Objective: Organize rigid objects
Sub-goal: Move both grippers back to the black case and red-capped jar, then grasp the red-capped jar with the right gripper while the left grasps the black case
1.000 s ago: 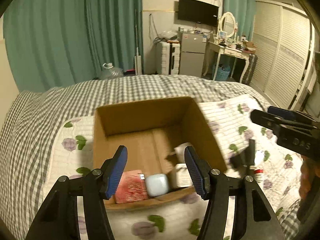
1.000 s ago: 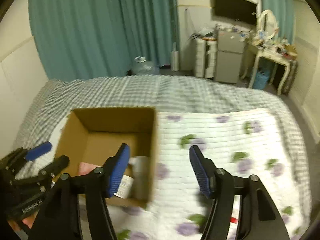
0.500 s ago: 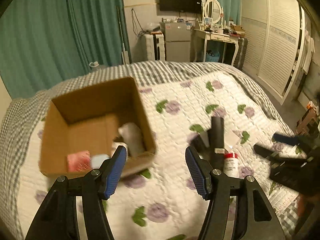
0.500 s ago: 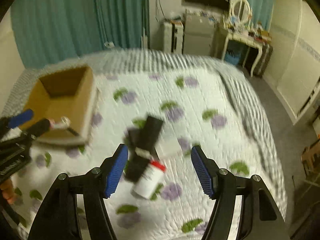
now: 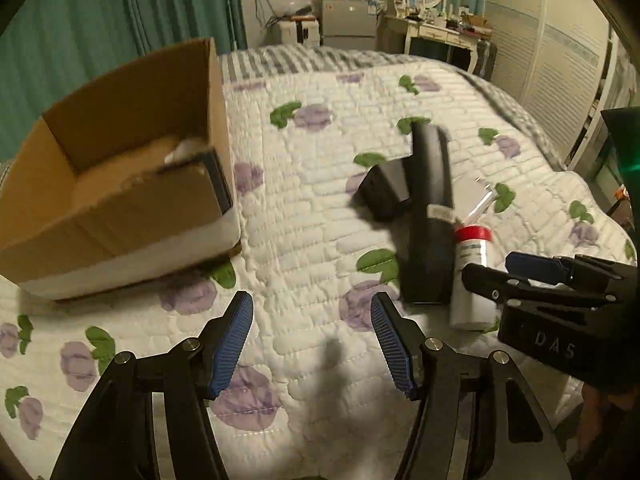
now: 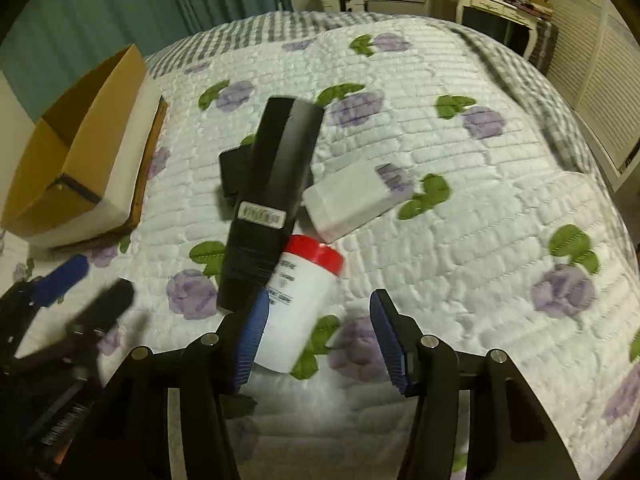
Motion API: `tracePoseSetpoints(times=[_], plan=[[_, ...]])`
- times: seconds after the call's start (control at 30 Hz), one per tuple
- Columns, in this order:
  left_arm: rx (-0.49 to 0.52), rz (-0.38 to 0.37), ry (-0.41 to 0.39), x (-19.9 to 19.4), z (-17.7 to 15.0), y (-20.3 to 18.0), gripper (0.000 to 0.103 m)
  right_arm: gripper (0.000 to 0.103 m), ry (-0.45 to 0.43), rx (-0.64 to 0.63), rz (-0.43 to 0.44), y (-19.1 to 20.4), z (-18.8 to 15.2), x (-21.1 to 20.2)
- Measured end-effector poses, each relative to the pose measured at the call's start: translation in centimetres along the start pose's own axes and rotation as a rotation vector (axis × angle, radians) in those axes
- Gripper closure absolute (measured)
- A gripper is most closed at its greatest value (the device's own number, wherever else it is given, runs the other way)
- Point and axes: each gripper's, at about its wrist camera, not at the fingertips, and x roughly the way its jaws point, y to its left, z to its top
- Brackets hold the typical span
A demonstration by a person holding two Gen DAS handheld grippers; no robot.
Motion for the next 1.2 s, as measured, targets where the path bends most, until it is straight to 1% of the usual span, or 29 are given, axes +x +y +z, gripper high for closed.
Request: tracePoseSetpoints(times=[0.17, 0.4, 0.47, 0.53, 0.6, 0.7, 0.8, 0.93, 1.07, 1.2], plan=[[-0.057, -0.019, 0.010, 0.4, -0.1, 1.3, 0.039, 0.051, 0.040, -0.019, -0.030, 1.0, 0.2, 2.1], [-0.053, -0.001, 0.019, 0.6, 0.1, 1.2, 0.039, 0.057, 0.023, -0.024, -0.015, 1.1, 0.4, 2.4], [-0.043, 0.014, 0.017, 0.5, 0.2, 1.0, 0.039, 0.058, -0.005, -0.026, -0.012, 1.0, 0.2, 1.5], [-0.038, 0.023, 0.016, 0.5, 0.5, 0.8, 0.039, 0.063, -0.052, -0.024, -0.016, 0.7, 0.2, 0.0], [-0.040, 0.028, 0.019, 0.5, 0.9, 0.5, 0.039, 0.065, -0.083, -0.014, -0.018, 0.1, 0.3, -1.3], [-0.030, 0.015, 0.027, 0.6, 1.3, -0.6, 0.039, 0.066, -0.112, 0.002, -0.044, -1.2, 0.4, -2.6], [0.002, -0.008, 0.028, 0.5, 1.8, -2.4, 0.039, 0.066, -0.134, 0.042, -0.028, -2.8, 0.8, -3.7], [0.074, -0.047, 0.033, 1.2, 2.5, -5.6, 0.039, 0.066, -0.167, 0.027, -0.082, -4.1, 1.3, -5.2], [0.101, -0.054, 0.050, 3.1, 3.1, -7.5, 0.039, 0.066, -0.167, 0.057, -0.074, -5.3, 1.6, -5.0], [0.090, -0.076, 0.063, 5.1, 3.9, -8.1, 0.039, 0.066, -0.152, 0.080, -0.057, -6.1, 1.6, -4.1]])
